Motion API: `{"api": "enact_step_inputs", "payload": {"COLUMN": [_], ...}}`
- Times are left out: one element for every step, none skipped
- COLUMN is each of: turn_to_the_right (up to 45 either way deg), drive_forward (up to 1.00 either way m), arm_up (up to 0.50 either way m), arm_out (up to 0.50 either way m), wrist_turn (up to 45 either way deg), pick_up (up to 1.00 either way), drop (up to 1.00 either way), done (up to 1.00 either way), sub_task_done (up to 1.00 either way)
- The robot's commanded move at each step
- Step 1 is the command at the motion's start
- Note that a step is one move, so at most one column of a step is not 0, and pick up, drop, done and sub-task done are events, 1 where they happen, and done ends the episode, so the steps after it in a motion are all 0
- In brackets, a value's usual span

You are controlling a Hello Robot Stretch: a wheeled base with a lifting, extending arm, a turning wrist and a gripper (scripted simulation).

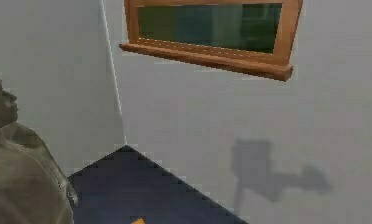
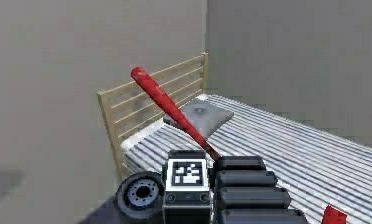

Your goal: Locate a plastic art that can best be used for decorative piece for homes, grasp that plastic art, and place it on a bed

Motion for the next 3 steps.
{"api": "enact_step_inputs", "payload": {"turn_to_the_right": [-45.0,-3.0,0.0], "drive_forward": [0.00,0.00,0.10], "arm_up": [0.00,0.00,0.00], "arm_out": [0.00,0.00,0.00], "wrist_turn": [0.0,0.0,0.0], "pick_up": [0.00,0.00,0.00], "drop": [0.00,0.00,0.00], "done": [0.00,0.00,0.00], "sub_task_done": [0.00,0.00,0.00]}}
